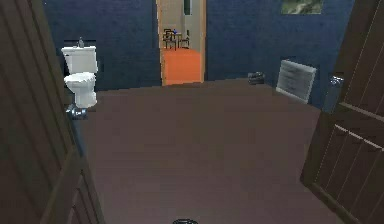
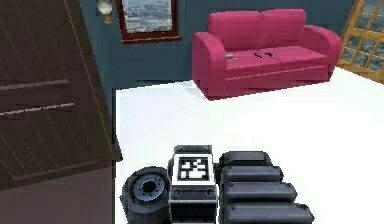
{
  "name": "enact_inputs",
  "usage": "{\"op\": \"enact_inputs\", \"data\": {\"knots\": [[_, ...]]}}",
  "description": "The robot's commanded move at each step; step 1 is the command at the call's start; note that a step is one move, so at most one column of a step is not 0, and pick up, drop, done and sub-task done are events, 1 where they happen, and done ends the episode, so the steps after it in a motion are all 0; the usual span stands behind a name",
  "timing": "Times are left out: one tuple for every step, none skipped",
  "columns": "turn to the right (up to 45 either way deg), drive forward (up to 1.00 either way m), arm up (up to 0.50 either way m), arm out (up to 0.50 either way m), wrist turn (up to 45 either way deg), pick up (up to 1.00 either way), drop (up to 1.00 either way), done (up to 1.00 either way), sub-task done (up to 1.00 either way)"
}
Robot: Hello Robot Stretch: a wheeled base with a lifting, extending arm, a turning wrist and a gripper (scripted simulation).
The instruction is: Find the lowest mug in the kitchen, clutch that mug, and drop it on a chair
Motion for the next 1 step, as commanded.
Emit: {"op": "enact_inputs", "data": {"knots": [[0.0,1.0,0.0,0.0,0.0,0.0,0.0,0.0,0.0]]}}
